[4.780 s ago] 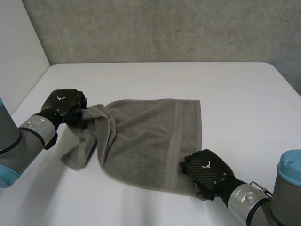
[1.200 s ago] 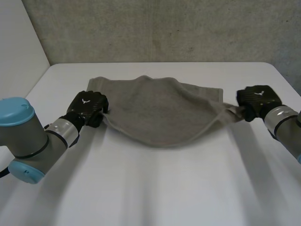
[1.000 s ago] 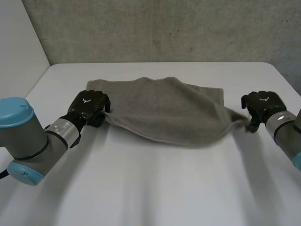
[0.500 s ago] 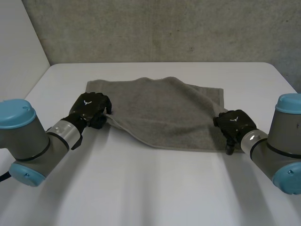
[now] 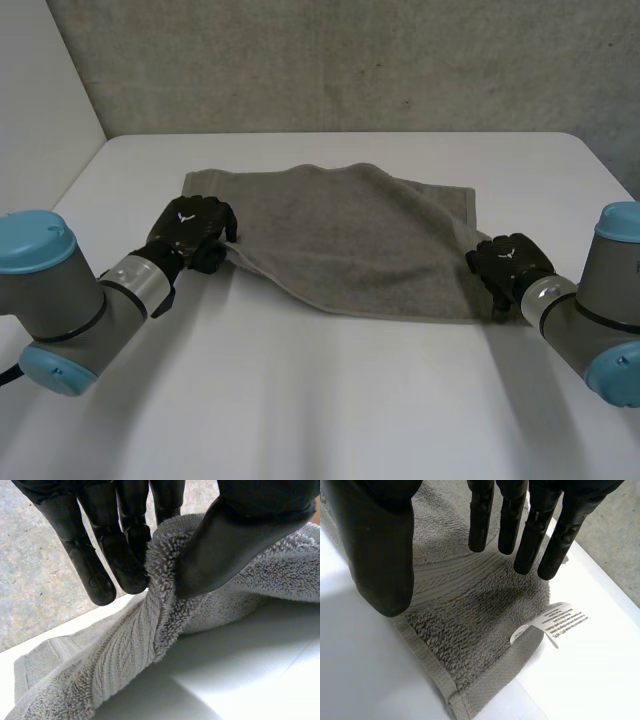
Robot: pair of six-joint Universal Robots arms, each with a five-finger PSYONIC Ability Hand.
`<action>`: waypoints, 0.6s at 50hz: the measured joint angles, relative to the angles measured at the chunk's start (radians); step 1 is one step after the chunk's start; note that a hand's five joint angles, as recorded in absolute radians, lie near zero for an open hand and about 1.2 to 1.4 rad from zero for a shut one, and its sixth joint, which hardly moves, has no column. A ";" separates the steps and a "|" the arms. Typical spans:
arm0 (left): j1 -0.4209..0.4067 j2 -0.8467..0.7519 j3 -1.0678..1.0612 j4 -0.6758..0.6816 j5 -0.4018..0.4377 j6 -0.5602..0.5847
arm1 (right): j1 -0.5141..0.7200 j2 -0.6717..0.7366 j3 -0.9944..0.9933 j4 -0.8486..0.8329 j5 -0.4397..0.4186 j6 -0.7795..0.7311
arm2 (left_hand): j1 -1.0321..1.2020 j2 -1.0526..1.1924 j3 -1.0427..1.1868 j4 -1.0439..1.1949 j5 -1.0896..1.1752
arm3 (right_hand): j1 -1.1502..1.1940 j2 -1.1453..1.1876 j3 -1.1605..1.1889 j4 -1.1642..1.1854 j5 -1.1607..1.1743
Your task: Fold the towel.
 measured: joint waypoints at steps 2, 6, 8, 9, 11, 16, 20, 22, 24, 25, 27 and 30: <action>0.000 0.000 0.000 0.000 0.000 0.000 | -0.001 0.002 -0.001 0.000 0.000 0.000 | 0.000 0.000 0.000 0.000 0.000 | 0.000 0.000 0.000 0.000 0.000; 0.000 -0.001 0.000 0.000 0.001 0.000 | -0.003 0.006 -0.002 -0.002 0.000 0.000 | 0.000 0.000 0.000 0.000 0.000 | 0.011 0.005 0.006 0.006 0.014; 0.000 -0.001 0.000 0.000 0.001 0.000 | -0.003 0.008 -0.004 -0.003 0.000 0.000 | 0.000 0.000 0.000 0.000 0.000 | 0.016 0.012 0.013 0.013 0.021; 0.000 -0.001 0.000 0.000 0.000 0.000 | -0.004 0.011 -0.005 -0.003 0.000 0.000 | 0.000 0.000 0.000 0.000 0.000 | 0.018 0.015 0.015 0.016 0.023; 0.000 -0.001 0.000 0.000 0.000 0.000 | -0.004 0.015 -0.007 -0.002 0.001 0.001 | 0.000 0.000 0.000 0.000 0.000 | 0.020 0.015 0.016 0.016 0.026; 0.000 -0.001 0.000 0.000 0.000 0.000 | -0.008 0.025 -0.013 0.001 0.001 0.002 | 0.000 0.000 0.000 0.000 0.000 | 0.060 0.060 0.058 0.057 0.063; 0.000 -0.001 0.000 0.000 0.001 0.000 | -0.011 0.032 -0.016 0.003 0.000 0.002 | 0.000 0.000 0.000 0.000 0.000 | 0.289 0.303 0.292 0.293 0.271; 0.000 -0.001 0.000 0.001 0.000 0.000 | -0.012 0.036 -0.020 0.003 0.000 0.003 | 0.000 0.000 0.000 0.000 0.000 | 0.520 0.512 0.498 0.501 0.490; 0.000 -0.001 0.000 0.001 0.000 0.000 | -0.013 0.039 -0.023 0.004 0.000 0.005 | 0.000 0.000 0.000 0.000 0.000 | 0.744 0.743 0.723 0.727 0.732; 0.000 -0.001 0.000 0.001 0.000 0.000 | -0.014 0.040 -0.026 0.005 0.000 0.006 | 0.000 0.000 0.000 0.000 0.000 | 0.807 0.807 0.784 0.789 0.803; 0.000 0.000 0.000 0.001 0.000 -0.001 | -0.016 0.036 -0.030 0.007 -0.001 0.009 | 0.000 0.000 0.000 0.000 0.000 | 0.821 0.812 0.796 0.813 0.829; 0.000 0.001 0.000 0.000 -0.001 -0.002 | -0.020 0.022 -0.034 0.009 -0.007 0.017 | 0.000 0.000 0.000 0.000 0.000 | 0.821 0.812 0.797 0.813 0.829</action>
